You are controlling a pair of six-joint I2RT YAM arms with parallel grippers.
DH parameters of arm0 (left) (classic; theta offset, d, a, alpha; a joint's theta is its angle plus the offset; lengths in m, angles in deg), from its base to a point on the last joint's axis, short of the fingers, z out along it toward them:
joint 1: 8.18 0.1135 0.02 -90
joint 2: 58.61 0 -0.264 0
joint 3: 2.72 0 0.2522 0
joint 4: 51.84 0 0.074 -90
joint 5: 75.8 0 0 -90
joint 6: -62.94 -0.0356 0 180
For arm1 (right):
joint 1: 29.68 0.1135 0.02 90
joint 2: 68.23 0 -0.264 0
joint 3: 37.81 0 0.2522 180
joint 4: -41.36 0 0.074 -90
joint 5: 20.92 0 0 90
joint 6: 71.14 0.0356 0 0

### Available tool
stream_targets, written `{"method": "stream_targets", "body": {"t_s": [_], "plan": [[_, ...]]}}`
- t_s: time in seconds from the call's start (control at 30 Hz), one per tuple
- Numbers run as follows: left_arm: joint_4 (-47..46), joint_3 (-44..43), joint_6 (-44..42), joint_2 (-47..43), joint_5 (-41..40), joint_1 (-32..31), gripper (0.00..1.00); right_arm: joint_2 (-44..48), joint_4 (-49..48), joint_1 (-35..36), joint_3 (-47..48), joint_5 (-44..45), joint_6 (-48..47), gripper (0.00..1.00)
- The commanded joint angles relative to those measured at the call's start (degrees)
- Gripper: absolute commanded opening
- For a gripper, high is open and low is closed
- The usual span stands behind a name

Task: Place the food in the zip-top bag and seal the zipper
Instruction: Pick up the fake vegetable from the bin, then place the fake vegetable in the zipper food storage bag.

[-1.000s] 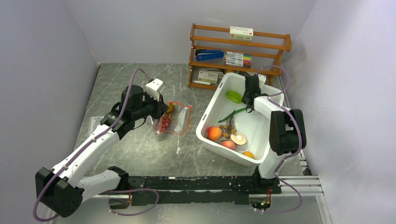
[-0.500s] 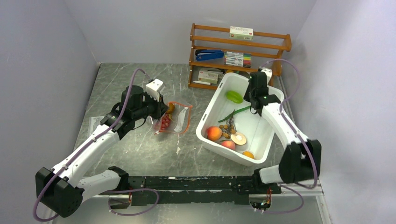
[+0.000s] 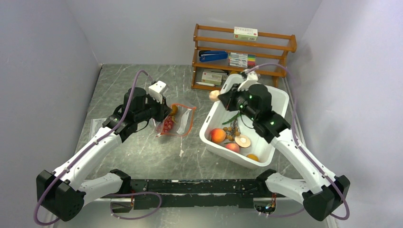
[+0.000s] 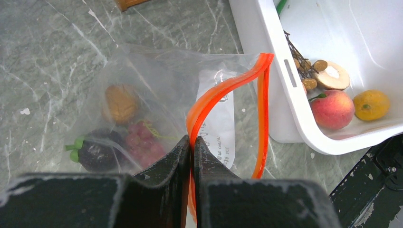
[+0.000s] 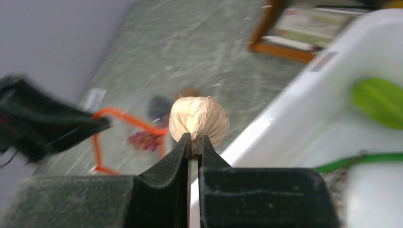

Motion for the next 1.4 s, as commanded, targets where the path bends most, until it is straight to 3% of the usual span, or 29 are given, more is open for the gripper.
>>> {"method": "stream_targets", "body": {"t_s": [0.0, 0.33, 0.73, 1.0, 1.37], "plan": [[-1.8, -0.2, -0.9, -0.3, 0.2, 0.4, 0.07, -0.6, -9.4, 6.6, -4.8, -10.1, 1.7, 0.00], [-1.9, 0.0, -0.8, -0.7, -0.2, 0.4, 0.07, -9.6, -16.6, 18.0, -5.6, -9.5, 3.9, 0.00], [-2.0, 0.1, -0.9, -1.4, 1.0, 0.4, 0.07, -20.7, -16.7, 20.5, -2.4, -1.3, 3.2, 0.00], [-1.9, 0.0, -1.0, -1.4, 0.5, 0.4, 0.07, -21.9, -12.7, 21.0, 3.0, -2.5, 3.1, 0.35], [-2.2, 0.4, -1.3, -1.9, -0.6, 0.4, 0.07, -17.2, -8.3, 20.7, 5.0, -3.7, 1.3, 0.43]]}}
